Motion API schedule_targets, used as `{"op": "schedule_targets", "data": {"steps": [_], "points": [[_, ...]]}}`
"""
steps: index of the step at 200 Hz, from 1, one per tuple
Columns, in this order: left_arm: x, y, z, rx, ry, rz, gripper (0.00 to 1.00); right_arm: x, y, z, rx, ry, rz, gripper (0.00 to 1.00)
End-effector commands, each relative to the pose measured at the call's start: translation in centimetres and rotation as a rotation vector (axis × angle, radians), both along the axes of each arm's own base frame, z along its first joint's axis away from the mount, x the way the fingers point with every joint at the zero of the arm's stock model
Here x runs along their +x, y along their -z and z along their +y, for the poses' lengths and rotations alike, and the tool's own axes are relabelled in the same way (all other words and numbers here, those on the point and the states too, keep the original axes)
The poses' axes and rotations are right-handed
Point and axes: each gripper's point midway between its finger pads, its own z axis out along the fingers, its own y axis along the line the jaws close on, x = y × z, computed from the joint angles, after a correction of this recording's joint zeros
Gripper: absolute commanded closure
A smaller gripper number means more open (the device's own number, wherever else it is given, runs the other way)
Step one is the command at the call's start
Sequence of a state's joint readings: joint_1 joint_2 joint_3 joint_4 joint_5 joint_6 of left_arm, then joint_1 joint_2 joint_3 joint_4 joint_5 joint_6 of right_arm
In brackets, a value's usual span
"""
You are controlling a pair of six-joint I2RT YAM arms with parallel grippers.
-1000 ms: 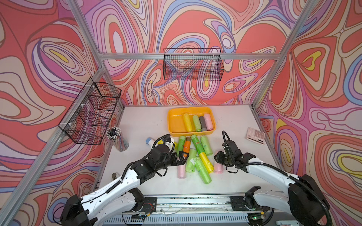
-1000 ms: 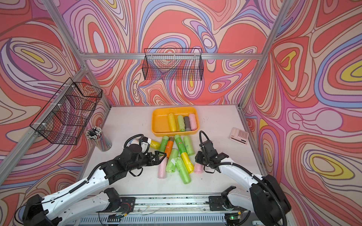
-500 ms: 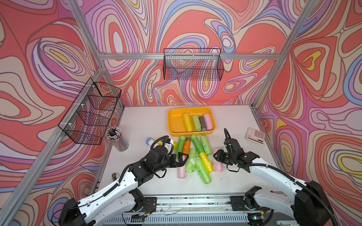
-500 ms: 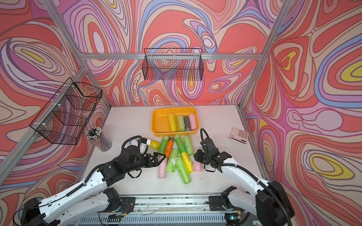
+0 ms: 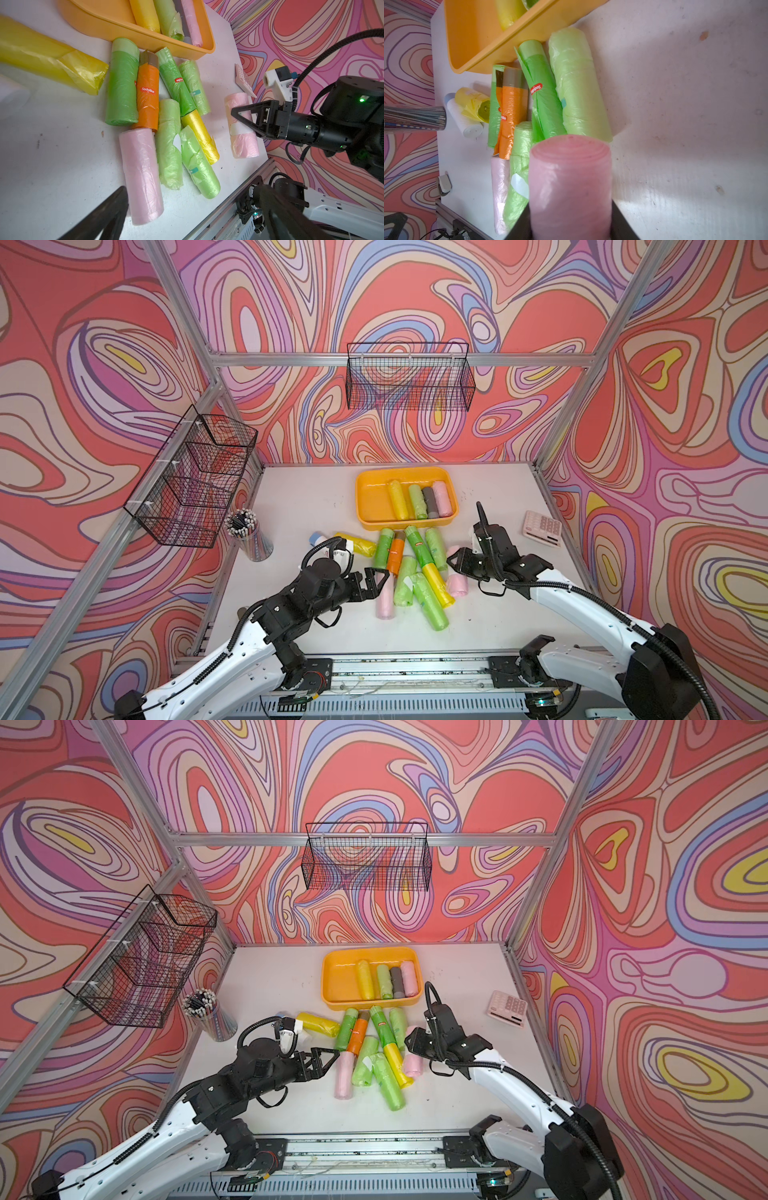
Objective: Put the roll of trash bags into the storage box
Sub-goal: Pick up the roll of trash bags from the center of the board, then place the roll of trash bags in the storage box.
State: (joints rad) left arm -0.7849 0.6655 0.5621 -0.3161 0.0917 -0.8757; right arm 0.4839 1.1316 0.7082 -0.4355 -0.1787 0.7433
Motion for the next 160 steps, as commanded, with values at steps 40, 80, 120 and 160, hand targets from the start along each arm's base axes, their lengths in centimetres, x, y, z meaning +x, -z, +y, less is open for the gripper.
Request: {"op": "schedule_targets", "data": {"steps": [40,80,120,160], "points": [[-0.8,-0.4,2.5,0.091,-0.051,0.01,0.0,1.9,-4.7,2.3,0.126,-0.018,-0.066,0.85],[-1.4,-1.0,2.9,0.077,-0.053,0.022,0.0,3.8,-5.9,4.4,0.199,-0.041,-0.076,0.85],[-0.9,-3.3,3.9,0.116,-0.081,-0.041,0.0,6.6,-7.7,6.4,0.224,-0.07,-0.106,0.86],[0.2,-5.4,4.6,0.225,-0.091,-0.104,0.0,9.6,-8.8,8.5,0.246,-0.098,-0.125,0.87]]}}
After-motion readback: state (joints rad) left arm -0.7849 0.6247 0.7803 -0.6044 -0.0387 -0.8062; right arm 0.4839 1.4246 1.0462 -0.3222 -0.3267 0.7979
